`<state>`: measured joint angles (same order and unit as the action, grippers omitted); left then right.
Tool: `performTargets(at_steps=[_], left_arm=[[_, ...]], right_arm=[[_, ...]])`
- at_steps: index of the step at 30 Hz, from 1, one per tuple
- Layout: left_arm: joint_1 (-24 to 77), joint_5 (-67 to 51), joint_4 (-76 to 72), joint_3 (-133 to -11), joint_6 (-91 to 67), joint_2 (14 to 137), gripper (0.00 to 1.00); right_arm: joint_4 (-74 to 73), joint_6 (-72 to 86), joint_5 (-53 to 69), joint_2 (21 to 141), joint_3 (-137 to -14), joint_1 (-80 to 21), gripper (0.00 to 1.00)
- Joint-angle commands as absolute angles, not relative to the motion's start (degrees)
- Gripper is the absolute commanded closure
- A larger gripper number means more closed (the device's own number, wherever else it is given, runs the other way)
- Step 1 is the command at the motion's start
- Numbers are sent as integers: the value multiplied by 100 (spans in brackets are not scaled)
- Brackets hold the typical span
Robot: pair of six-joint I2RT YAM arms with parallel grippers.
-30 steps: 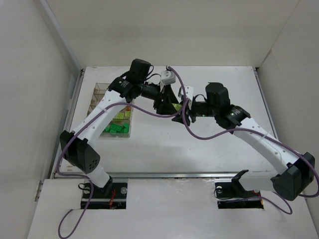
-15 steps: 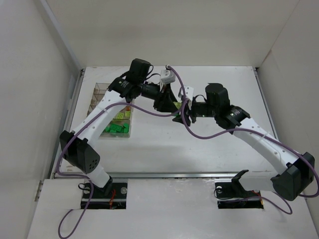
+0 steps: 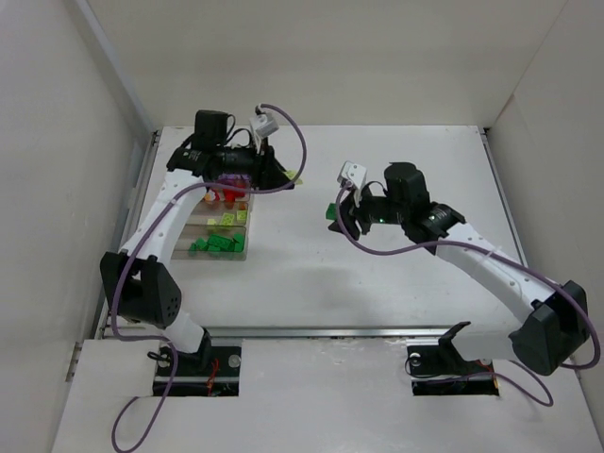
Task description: Sort the legos into containers by color
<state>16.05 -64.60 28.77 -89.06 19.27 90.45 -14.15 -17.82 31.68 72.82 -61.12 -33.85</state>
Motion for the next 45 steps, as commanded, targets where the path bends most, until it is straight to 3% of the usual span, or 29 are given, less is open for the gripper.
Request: performTargets(at_steps=[1, 7, 10, 19, 23, 27, 28, 33, 39, 45], left_arm=[[1241, -6171, 2417, -8413, 1538, 8491, 100], [607, -4064, 3014, -7534, 3931, 7982, 100], [177, -3098, 2657, -6796, 4350, 7867, 100], [-466, -2707, 2504, -6846, 4465, 9105, 100], [-598, -2707, 2706, -6847, 4693, 9281, 85], [-598, -2760, 2786, -6689, 5036, 9212, 56], [-598, -2760, 2786, -6688, 5106, 9211, 43], [-598, -3110, 2716, -7047, 4747, 8895, 21], [-545, -4262, 2882, -7470, 5386, 7939, 19], [131, -4754, 4251, -7857, 7326, 7656, 20]], right_arm=[[-923, -1512, 3102, 7514, -6282, -3296, 100], [-923, -1459, 3357, 8392, -6872, -3296, 100], [-923, -1529, 3585, 8797, -7171, -3349, 100], [-923, -1644, 3929, 9500, -7910, -3454, 100], [-975, -1836, 3929, 9501, -7910, -3454, 100], [-976, -1837, 3929, 9501, -7910, -3454, 100], [-976, -1837, 3929, 9501, -7971, -3454, 100], [-1151, -1837, 3981, 9554, -8094, -3454, 100], [-1257, -1837, 3911, 9448, -8147, -3454, 100], [-1257, -1494, 4078, 9378, -8419, -3454, 100]])
